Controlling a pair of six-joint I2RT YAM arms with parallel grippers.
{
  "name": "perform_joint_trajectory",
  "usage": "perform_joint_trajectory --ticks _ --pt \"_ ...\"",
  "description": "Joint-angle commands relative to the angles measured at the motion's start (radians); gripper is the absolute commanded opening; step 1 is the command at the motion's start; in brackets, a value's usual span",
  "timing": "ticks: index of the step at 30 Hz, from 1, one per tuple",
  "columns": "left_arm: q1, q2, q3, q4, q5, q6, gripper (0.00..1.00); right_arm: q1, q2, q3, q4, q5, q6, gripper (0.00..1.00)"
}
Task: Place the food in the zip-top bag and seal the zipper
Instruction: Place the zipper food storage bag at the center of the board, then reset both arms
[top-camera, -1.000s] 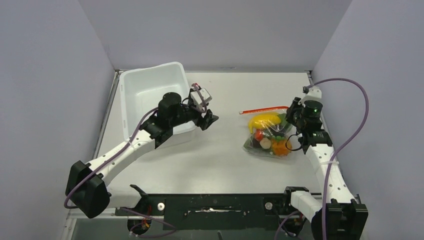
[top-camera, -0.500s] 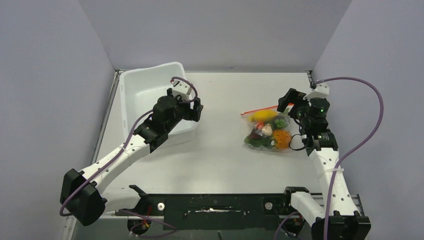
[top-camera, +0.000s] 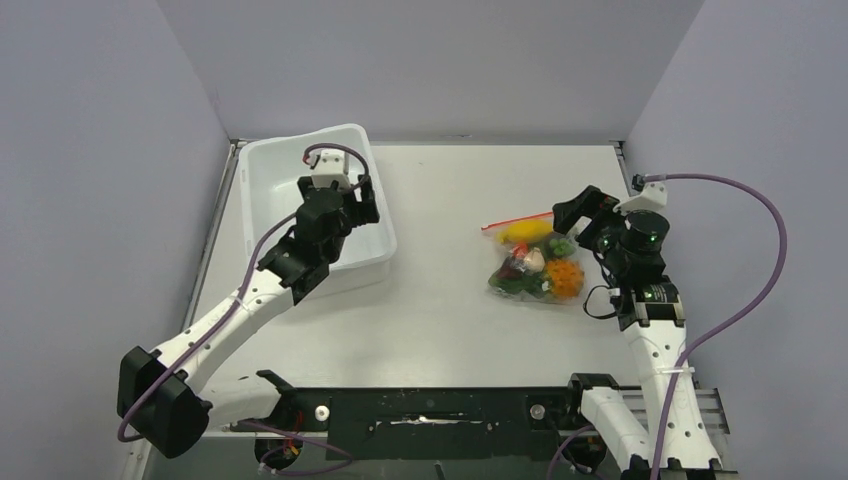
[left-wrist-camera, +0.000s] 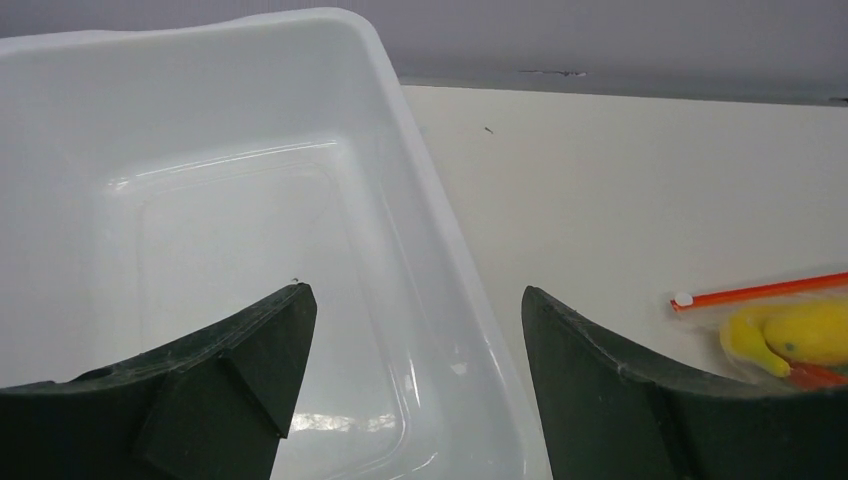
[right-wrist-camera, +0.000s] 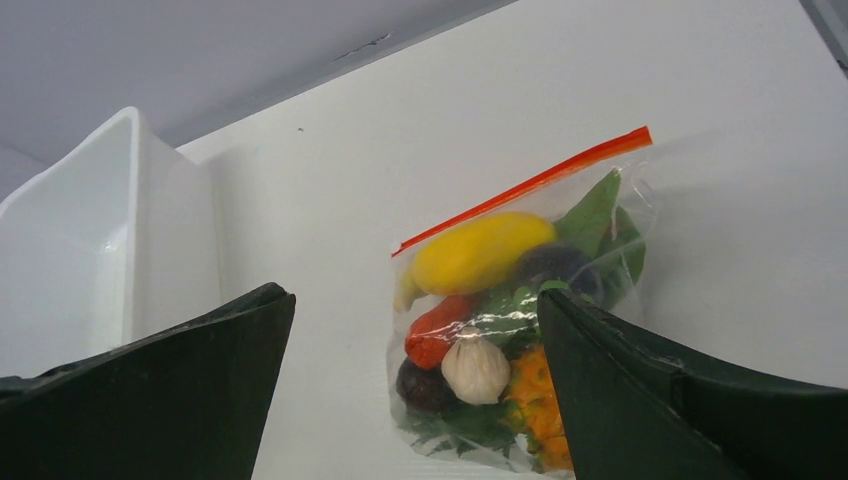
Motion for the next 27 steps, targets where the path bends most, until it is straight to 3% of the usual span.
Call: perform_joint_trajectory --ticks 1,5,9,13,20,27 --pt "0.053 -0.067 0.095 0.001 -0.076 -0.005 0.75 0.006 -0.051 0.009 0.028 -0.116 0.018 0.98" --pt "0.179 -0.079 0.138 -0.072 0.111 -0.09 0.76 0.006 -0.051 0.038 0.015 -0.123 0.004 0.98" --pt "0.321 -0.117 0.114 -0.044 0.38 -0.145 0.76 0.006 -0.03 0.038 0.02 -0.166 0.019 0.98" --pt "0.41 -0.156 0.097 -0.017 0.563 -0.155 0.77 0.006 -0.006 0.035 0.021 -0.197 0.028 0.98" --pt "0.411 -0.189 0.069 0.039 0.668 -0.16 0.79 0.006 -0.01 0.037 0.037 -0.225 0.023 0.98" --pt "0.393 -0.187 0.056 0.039 0.672 -0.154 0.79 0.005 -0.017 0.06 0.012 -0.237 0.015 0.98"
